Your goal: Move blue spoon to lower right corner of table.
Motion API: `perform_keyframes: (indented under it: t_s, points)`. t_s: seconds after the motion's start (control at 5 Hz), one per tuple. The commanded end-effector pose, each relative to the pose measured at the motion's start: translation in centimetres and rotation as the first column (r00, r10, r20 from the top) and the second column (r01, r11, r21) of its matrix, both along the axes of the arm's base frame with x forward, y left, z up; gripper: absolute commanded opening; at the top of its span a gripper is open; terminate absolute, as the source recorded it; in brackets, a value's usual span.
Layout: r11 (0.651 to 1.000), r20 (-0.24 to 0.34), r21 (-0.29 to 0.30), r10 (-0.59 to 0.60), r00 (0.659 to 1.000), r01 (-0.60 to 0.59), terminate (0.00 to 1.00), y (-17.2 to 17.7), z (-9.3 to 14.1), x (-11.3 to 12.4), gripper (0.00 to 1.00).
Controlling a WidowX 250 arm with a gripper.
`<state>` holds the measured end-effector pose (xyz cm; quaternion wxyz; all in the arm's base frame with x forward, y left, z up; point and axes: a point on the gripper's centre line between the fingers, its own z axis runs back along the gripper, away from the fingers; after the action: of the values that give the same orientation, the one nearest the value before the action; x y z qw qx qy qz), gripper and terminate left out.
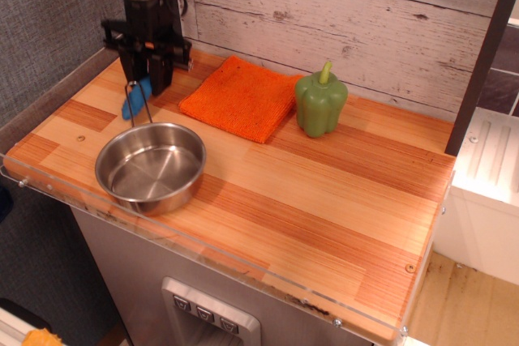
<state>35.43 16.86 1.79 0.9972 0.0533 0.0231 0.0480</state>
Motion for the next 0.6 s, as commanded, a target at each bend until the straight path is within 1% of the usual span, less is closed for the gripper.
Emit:
perform_keyframes:
  t_s: [0.0, 0.2, 0.4]
  points:
    - [1.000, 0.000, 0.013, -0.019, 1.000, 0.019, 0.00, 0.9, -0.9, 0.7, 0.00]
    - [0.996, -0.004, -0.015, -0.091, 0.996, 0.091, 0.00, 1.8, -1.0, 0.9, 0.00]
    - [0.980, 0.010, -0.037, -0.193, 0.981, 0.193, 0.00, 3.2, 0.6, 0.9, 0.00]
